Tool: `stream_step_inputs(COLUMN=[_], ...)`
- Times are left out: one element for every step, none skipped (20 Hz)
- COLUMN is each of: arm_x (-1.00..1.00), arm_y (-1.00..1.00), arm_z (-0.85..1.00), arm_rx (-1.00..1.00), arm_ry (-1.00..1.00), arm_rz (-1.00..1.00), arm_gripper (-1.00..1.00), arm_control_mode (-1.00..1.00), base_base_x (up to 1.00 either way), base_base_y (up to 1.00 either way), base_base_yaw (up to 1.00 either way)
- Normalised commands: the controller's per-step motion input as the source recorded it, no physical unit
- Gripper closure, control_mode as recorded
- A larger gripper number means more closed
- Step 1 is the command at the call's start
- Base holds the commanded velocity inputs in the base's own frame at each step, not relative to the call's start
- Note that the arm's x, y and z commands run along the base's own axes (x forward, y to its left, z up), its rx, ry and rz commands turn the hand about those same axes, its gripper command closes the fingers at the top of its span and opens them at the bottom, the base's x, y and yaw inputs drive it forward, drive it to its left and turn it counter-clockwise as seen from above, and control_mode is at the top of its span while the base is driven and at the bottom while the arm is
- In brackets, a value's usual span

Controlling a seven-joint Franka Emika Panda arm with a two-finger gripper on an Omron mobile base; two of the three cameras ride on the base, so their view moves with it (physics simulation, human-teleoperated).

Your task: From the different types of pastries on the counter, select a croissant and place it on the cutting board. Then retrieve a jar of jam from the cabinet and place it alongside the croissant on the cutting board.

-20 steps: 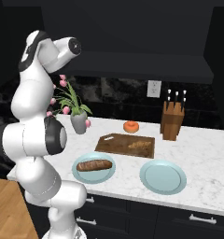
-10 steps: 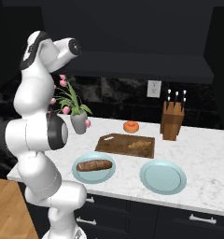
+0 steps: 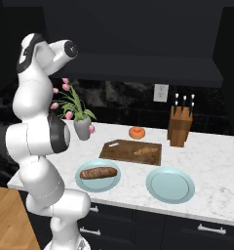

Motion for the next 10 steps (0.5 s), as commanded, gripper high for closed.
stream_step_inputs(arm_x=[0.07, 0.06, 0.11, 0.10, 0.11, 0.12, 0.09, 0.09, 0.01, 0.00], arm_y=[0.16, 0.11, 0.08, 0.04, 0.04, 0.04, 0.12, 0.11, 0.00, 0.00], arm_z=[-0.09, -0.07, -0.04, -0.04, -0.05, -0.02, -0.11, -0.08, 0.00, 0.00], arm_rx=[0.00, 0.00, 0.00, 0.00, 0.00, 0.00, 0.00, 0.00, 0.00, 0.00], arm_ry=[0.00, 0.00, 0.00, 0.00, 0.00, 0.00, 0.00, 0.00, 0.00, 0.00], arm_rz=[0.00, 0.00, 0.00, 0.00, 0.00, 0.00, 0.00, 0.00, 0.00, 0.00], arm_gripper=[-1.00, -1.00, -1.00, -1.00, -1.00, -1.00, 1.00, 1.00, 1.00, 1.00], arm_control_mode=[-1.00, -1.00, -1.00, -1.00, -1.00, -1.00, -1.00, -1.00, -1.00, -1.00], base_base_x=[0.00, 0.00, 0.00, 0.00, 0.00, 0.00, 0.00, 0.00, 0.00, 0.00], base_base_y=[0.00, 0.00, 0.00, 0.00, 0.00, 0.00, 0.00, 0.00, 0.00, 0.00], base_base_yaw=[0.00, 0.00, 0.00, 0.00, 0.00, 0.00, 0.00, 0.00, 0.00, 0.00])
